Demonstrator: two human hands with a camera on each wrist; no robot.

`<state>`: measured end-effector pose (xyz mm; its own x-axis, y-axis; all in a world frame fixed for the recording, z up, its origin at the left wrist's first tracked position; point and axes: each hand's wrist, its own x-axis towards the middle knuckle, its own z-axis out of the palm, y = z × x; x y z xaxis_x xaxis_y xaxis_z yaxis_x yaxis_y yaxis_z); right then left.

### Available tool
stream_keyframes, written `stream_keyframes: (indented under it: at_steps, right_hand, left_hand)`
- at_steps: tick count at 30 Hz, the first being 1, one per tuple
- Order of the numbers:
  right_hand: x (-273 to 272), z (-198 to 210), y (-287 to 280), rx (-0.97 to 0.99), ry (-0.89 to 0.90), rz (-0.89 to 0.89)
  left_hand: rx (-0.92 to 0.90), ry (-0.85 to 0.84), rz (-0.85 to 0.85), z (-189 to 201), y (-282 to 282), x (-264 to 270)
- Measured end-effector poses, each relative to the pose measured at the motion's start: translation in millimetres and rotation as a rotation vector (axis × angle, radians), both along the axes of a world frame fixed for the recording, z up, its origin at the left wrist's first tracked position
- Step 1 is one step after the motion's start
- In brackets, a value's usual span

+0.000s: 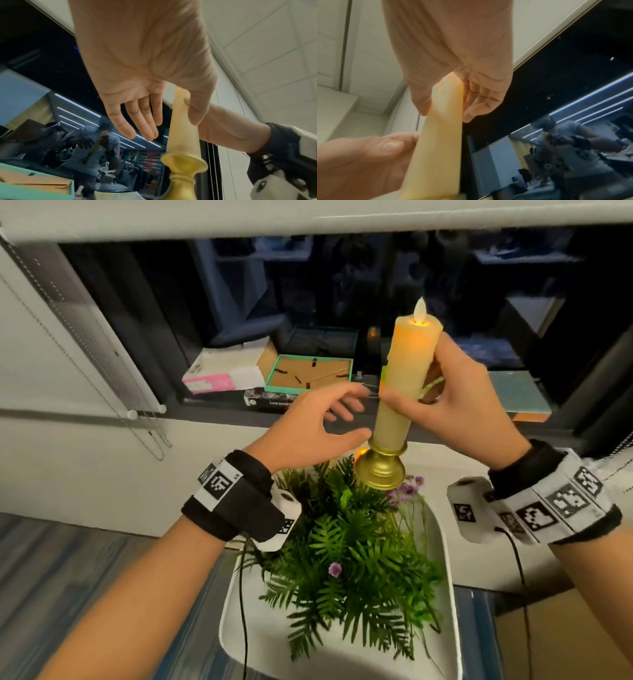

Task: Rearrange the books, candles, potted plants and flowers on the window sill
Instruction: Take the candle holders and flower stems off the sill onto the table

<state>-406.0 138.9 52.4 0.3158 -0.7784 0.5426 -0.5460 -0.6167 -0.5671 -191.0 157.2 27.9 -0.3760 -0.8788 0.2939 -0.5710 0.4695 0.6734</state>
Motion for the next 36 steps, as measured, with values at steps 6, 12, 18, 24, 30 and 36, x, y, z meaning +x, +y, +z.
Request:
stream_keyframes:
  at_steps: [6, 12, 18, 24, 30, 36]
  right_hand:
    - [72, -14, 46, 0.173, -0.042, 0.230]
    - [139, -27, 85, 0.241, 0.012, 0.389]
    - [193, -45, 115, 0.255, 0.029, 0.485]
    - [207, -95, 119, 0.322, 0.370, 0.440]
    - [203, -132, 122, 0.457, 0.641, 0.319]
    - [200, -143, 127, 0.492, 0.754, 0.231]
  left_hand:
    - [0.108, 0.091, -0.008, -19, 55, 41]
    - [0.221, 0.081, 0.087, -45, 109, 110]
    - [0.322, 0.043, 0.140, -73, 146, 164]
    - [0.455, -0.052, 0.138, -137, 142, 165]
    - [0.485, -0.114, 0.121, -186, 137, 150]
    - [0.436, -0.084, 0.099, -199, 135, 137]
